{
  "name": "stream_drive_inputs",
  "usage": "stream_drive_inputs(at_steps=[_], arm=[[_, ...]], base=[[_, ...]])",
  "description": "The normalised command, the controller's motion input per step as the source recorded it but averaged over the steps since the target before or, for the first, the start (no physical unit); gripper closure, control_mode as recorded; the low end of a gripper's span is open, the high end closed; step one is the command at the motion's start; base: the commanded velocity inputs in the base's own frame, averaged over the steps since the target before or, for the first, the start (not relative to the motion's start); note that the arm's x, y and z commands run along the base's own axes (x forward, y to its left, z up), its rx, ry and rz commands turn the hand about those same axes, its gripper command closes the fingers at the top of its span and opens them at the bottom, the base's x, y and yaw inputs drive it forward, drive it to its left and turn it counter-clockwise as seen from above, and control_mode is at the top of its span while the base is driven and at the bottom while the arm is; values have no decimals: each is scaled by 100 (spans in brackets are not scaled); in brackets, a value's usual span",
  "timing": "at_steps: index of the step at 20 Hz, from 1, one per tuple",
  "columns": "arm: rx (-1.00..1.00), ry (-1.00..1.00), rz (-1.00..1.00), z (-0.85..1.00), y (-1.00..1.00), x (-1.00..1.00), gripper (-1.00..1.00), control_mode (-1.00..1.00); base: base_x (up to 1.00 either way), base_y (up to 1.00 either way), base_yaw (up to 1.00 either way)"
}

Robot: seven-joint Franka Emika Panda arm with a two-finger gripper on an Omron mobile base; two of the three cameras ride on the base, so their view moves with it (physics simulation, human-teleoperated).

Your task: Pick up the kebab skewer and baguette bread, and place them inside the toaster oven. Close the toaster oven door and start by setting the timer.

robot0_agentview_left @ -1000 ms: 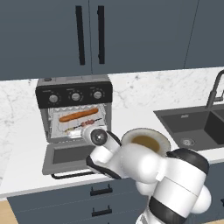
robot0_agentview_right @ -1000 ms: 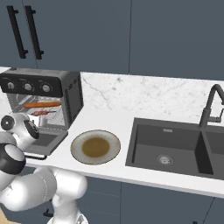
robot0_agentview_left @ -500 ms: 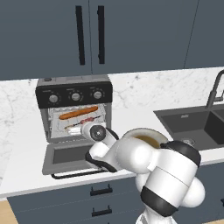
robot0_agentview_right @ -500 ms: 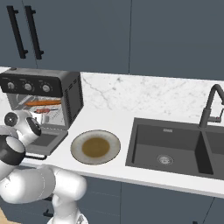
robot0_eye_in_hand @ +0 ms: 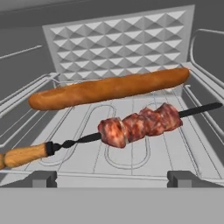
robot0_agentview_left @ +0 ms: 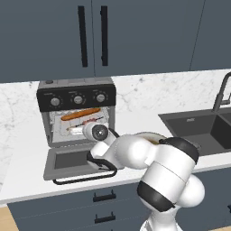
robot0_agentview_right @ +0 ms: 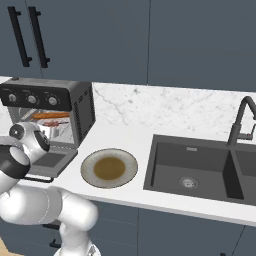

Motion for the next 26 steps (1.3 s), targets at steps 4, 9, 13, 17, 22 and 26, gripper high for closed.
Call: stream_drive_inputs(at_steps=[4, 9, 13, 17, 22, 26], arm=[[0, 0, 0, 0, 0, 22, -100, -100], [0, 0, 0, 0, 0, 26, -100, -100], [0, 0, 0, -1, 0, 28, -100, -100], [0, 0, 0, -2, 0, 26, -100, -100], [0, 0, 0, 0, 0, 25, -100, -100], [0, 0, 0, 0, 0, 24, -100, -100]], base=[[0, 0, 0], [0, 0, 0], [0, 0, 0], [0, 0, 0], [0, 0, 0], [0, 0, 0]])
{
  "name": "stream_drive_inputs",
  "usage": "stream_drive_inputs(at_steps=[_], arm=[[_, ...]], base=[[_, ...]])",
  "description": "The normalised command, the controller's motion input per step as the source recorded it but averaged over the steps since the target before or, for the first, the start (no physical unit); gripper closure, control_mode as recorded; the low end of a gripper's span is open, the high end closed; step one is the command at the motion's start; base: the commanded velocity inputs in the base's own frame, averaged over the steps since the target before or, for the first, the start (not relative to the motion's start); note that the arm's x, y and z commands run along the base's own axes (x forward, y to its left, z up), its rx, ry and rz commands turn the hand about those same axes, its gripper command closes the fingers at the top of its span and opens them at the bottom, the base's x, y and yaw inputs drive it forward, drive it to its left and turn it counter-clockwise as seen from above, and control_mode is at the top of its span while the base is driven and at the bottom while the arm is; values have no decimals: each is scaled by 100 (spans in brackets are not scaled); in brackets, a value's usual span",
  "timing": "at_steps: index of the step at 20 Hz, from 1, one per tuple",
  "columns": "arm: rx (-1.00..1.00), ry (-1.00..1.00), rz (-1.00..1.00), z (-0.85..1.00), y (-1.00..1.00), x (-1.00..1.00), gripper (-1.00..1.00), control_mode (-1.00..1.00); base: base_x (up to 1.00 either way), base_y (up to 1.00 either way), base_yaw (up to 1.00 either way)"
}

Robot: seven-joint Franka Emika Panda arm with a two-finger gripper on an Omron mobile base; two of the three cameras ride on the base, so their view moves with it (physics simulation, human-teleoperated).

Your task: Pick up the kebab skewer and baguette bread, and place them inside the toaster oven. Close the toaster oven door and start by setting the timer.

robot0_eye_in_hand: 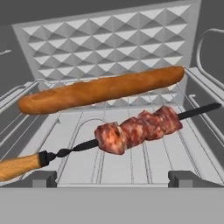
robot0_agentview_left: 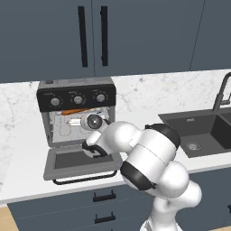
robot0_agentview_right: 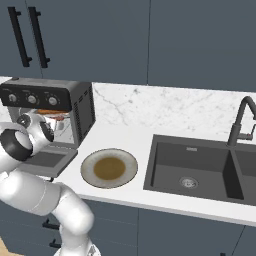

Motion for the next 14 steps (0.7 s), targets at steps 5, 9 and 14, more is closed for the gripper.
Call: stream_drive_inputs(at_steps=[5, 9, 14], arm=[[0, 0, 0, 0, 0, 16, -100, -100], [0, 0, 3, 0, 0, -14, -100, -100], [0, 0, 4, 0, 0, -74, -100, -100]], base=[[0, 0, 0], [0, 0, 0], [0, 0, 0]])
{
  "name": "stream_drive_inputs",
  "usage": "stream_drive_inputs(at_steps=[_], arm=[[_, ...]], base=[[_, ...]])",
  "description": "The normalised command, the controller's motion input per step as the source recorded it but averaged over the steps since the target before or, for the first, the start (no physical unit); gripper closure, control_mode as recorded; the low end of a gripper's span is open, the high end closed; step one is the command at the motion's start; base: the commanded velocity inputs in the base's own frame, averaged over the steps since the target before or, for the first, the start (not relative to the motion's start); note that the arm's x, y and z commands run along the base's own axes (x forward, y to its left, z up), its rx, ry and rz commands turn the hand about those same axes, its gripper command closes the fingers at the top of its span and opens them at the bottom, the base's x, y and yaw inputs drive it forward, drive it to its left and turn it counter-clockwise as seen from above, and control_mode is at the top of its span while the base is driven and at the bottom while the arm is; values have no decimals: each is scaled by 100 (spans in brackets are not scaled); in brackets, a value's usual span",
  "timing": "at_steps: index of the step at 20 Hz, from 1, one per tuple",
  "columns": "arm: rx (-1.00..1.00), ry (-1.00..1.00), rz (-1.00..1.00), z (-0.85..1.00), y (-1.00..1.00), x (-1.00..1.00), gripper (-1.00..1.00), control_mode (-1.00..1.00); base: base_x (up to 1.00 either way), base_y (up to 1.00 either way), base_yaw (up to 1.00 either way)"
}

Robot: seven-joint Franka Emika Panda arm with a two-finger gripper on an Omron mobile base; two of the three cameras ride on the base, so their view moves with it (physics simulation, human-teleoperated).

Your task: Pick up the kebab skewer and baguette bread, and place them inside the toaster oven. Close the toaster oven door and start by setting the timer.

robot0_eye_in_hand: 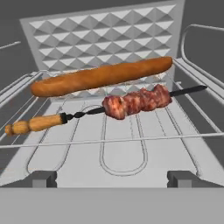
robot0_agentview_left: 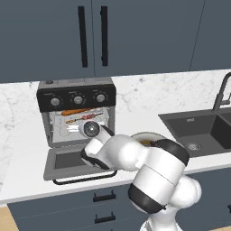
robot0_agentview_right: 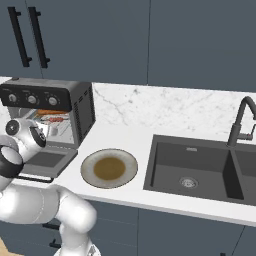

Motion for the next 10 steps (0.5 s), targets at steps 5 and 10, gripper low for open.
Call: stream_drive_inputs(at_steps=[5, 10], arm=[[0, 0, 5, 0, 0, -93, -100, -100], [0, 0, 2, 0, 6, -96, -100, -100]], base=[[0, 0, 0], [0, 0, 0]])
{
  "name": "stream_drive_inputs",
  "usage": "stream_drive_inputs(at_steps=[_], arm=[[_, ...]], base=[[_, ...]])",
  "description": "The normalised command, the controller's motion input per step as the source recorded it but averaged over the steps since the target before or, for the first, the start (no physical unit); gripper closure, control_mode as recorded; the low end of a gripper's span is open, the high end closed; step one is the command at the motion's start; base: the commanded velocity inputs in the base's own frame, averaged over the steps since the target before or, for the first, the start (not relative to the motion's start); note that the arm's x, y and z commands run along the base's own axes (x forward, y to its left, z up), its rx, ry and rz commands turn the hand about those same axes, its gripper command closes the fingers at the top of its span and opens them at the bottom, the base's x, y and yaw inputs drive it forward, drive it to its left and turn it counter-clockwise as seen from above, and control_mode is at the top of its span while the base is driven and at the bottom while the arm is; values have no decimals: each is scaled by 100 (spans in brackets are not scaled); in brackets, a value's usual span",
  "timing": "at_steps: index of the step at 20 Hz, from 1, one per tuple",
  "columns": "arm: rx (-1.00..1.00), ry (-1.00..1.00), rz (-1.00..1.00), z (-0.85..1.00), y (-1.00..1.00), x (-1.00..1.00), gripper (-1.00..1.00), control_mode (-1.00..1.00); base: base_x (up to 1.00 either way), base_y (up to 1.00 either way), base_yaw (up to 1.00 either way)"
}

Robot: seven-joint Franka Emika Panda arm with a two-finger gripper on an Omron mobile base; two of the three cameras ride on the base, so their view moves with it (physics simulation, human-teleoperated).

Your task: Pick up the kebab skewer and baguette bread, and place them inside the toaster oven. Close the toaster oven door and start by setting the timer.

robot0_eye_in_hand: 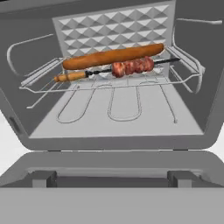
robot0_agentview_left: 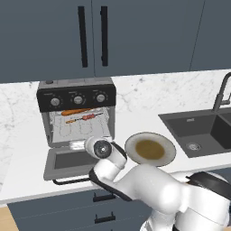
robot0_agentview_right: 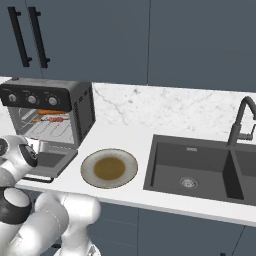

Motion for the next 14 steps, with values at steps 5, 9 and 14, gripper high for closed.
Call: stream_drive_inputs(at_steps=[5, 9, 14], arm=[[2, 7, 0, 0, 35, -78, -100, -100], [4, 14, 0, 0, 41, -66, -100, -100], [1, 13, 0, -6, 32, -57, -100, -100]], base=[[0, 0, 0], [0, 0, 0], [0, 0, 0]])
